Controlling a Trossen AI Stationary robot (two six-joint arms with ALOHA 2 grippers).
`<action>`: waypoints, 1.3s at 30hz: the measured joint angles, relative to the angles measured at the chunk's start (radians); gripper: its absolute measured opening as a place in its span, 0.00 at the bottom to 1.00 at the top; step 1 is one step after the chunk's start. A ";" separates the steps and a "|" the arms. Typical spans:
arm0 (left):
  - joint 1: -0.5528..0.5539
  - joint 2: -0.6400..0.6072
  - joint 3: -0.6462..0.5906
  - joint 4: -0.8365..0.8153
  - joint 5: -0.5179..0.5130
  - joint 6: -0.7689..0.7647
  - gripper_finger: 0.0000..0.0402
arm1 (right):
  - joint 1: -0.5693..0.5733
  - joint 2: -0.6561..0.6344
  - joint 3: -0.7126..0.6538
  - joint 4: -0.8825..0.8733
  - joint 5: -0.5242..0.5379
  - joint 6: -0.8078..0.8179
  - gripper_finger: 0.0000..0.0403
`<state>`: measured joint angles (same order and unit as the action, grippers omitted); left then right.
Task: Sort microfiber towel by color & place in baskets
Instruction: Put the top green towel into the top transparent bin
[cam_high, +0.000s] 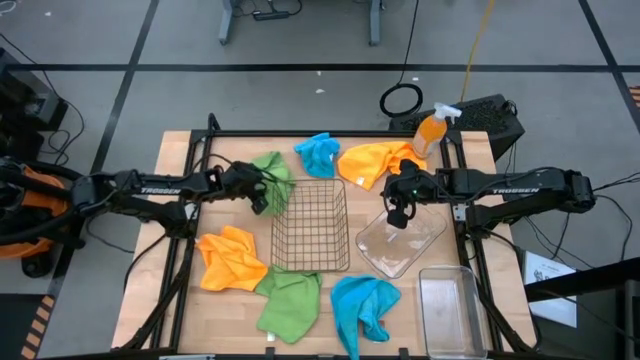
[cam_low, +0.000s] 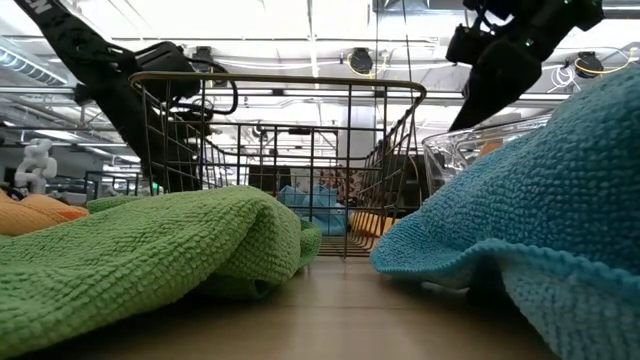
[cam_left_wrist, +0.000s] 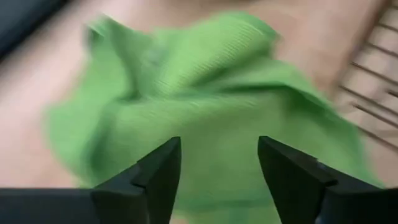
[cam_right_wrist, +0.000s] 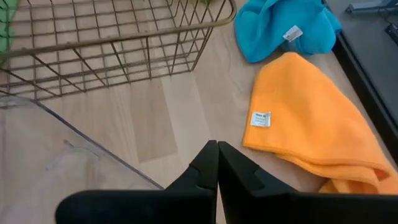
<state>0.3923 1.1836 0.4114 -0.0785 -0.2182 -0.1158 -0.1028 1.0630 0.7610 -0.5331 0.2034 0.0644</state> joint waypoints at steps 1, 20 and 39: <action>0.001 0.009 0.000 0.007 -0.024 0.023 0.58 | 0.000 0.000 -0.002 0.001 0.000 0.000 0.00; 0.079 0.219 0.002 0.136 -0.008 0.097 0.13 | 0.059 0.000 -0.010 0.007 -0.027 0.041 0.00; 0.107 -0.130 0.085 0.133 -0.173 0.228 0.02 | 0.154 0.000 -0.010 0.060 -0.020 0.086 0.00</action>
<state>0.4992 1.0533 0.4959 0.0550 -0.3911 0.1119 0.0507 1.0630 0.7506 -0.4733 0.1833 0.1502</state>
